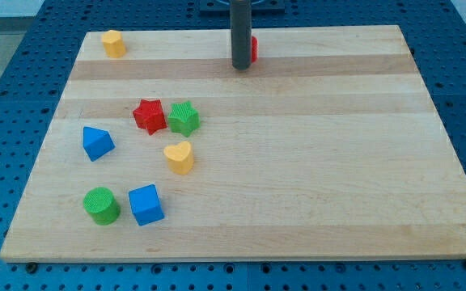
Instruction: Push the red star closer to the group of blocks
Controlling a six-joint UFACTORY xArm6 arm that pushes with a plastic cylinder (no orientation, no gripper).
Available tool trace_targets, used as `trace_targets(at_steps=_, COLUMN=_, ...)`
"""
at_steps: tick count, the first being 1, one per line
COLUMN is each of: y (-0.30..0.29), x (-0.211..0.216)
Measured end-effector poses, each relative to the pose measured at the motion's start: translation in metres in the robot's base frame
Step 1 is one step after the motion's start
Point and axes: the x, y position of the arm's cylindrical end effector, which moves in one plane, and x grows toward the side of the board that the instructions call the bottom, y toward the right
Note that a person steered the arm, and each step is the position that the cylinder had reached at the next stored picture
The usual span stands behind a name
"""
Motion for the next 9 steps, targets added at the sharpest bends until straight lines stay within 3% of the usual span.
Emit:
trace_targets(at_steps=4, y=0.038, x=-0.002)
trace_targets(at_steps=9, y=0.012, x=-0.020)
